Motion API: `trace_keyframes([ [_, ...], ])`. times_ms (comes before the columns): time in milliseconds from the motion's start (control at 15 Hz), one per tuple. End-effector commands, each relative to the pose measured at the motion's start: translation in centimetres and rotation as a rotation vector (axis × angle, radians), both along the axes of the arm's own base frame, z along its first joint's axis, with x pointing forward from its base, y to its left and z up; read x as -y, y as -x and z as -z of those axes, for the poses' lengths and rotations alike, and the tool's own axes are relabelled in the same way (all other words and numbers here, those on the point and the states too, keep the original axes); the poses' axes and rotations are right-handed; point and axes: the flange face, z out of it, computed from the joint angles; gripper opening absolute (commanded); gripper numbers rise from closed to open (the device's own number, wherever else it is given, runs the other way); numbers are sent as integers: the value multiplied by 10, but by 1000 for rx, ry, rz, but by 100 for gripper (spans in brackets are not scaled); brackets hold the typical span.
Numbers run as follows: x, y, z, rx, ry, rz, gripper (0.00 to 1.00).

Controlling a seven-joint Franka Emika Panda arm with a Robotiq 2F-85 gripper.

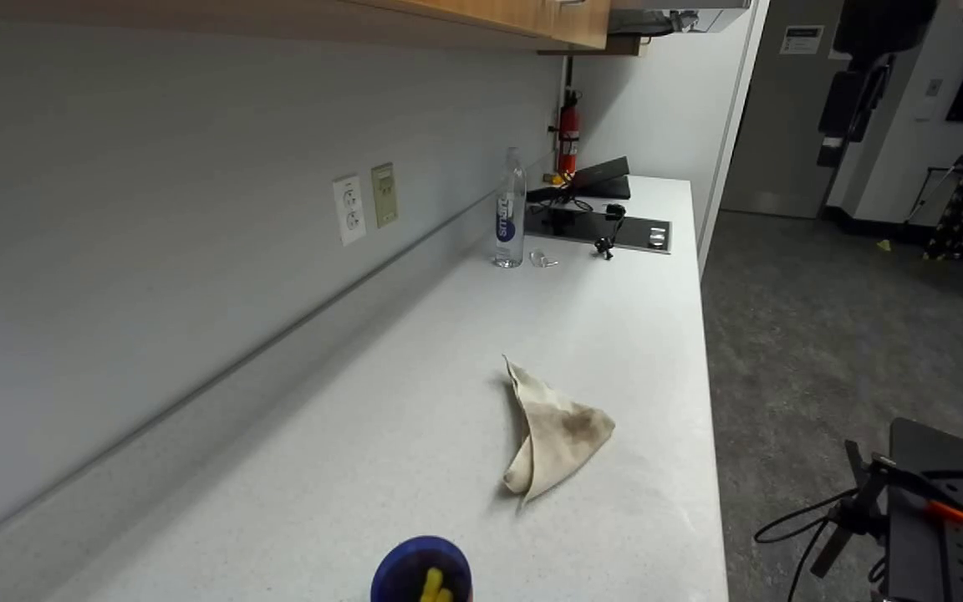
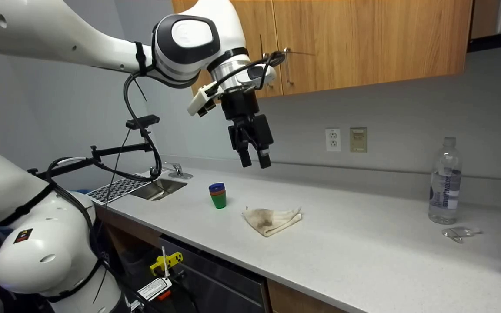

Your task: Unfold the cloth on the counter

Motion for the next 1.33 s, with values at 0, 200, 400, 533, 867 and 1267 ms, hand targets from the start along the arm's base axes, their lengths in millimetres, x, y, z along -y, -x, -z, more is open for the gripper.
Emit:
trace_keyframes([
  [0,0,0,-1,-1,0,0,100],
  [200,0,0,-1,-1,0,0,100],
  [400,0,0,-1,-1,0,0,100],
  [533,0,0,-1,-1,0,0,100],
  [867,0,0,-1,-1,0,0,100],
  [1267,-8,-6,5,-1,-48,-41,100],
])
